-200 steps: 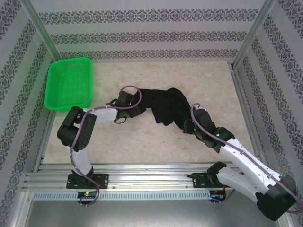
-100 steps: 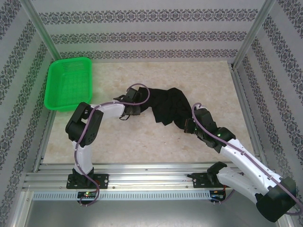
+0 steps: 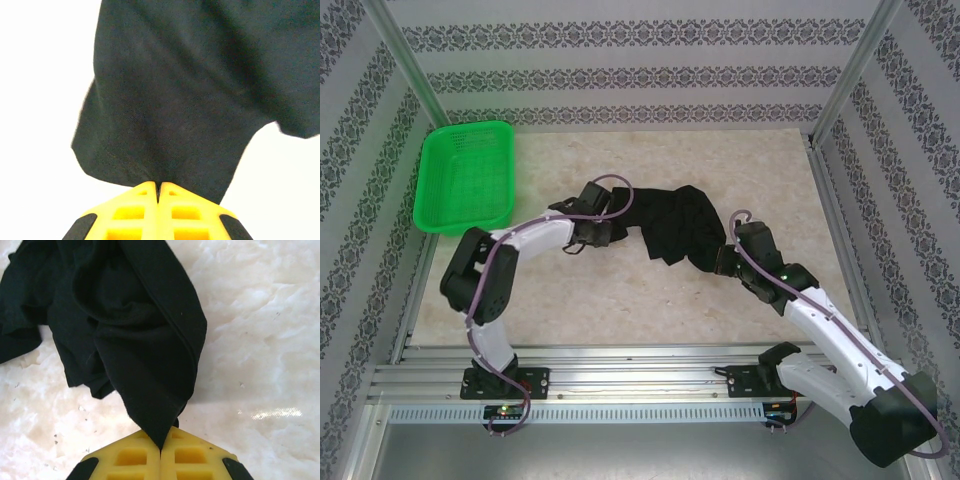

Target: Fold and stack the t-shirts

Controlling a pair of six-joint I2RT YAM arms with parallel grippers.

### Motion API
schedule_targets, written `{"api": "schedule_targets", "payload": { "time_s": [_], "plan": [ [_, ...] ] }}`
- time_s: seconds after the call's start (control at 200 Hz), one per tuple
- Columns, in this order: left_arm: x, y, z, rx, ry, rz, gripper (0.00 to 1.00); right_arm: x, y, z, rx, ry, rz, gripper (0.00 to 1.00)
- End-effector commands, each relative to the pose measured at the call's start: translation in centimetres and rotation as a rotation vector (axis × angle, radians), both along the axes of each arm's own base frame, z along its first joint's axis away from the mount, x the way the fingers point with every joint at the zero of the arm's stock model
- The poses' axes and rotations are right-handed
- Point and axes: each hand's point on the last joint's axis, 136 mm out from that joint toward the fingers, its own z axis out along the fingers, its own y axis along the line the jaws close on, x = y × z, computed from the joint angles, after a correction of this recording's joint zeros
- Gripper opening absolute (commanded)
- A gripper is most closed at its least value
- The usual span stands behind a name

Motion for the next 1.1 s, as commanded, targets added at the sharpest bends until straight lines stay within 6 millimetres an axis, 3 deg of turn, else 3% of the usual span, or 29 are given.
{"api": "schedule_targets", "payload": {
  "time_s": [0.0, 0.3, 0.365, 0.605, 0.764, 0.974, 1.039, 1.094],
  "plan": [
    [-0.5, -0.6, 4.4, -0.026, -0.059, -0.050, 0.00, 1.5, 0.3, 2.8, 0.023, -0.076, 0.019, 0.00],
    [-0.5, 0.1, 10.6, -0.048, -0.187, -0.048, 0.00, 2.8, 0.2, 5.6, 0.006, -0.131, 0.031, 0.00],
    [-0.3, 0.5, 13.6, -0.062, -0.250, -0.043, 0.00, 3.2, -0.3, 7.1, -0.001, -0.158, 0.022, 0.00],
    [-0.8, 3.9, 29.3, -0.084, -0.592, 0.015, 0.00, 4.4, -2.7, 15.3, 0.000, -0.335, -0.015, 0.00],
    [-1.2, 7.0, 35.6, -0.094, -0.727, 0.074, 0.00, 5.3, -4.1, 20.4, 0.004, -0.441, -0.031, 0.00],
    [-1.4, 10.7, 40.4, -0.076, -0.819, 0.141, 0.00, 6.6, -7.5, 25.6, 0.004, -0.544, -0.113, 0.00],
    [-1.3, 12.6, 40.1, -0.072, -0.816, 0.188, 0.00, 6.6, -9.2, 26.5, 0.018, -0.573, -0.176, 0.00],
    [-1.0, 14.5, 38.5, -0.062, -0.781, 0.239, 0.00, 6.7, -11.0, 26.8, 0.035, -0.591, -0.248, 0.00]
  ]
}}
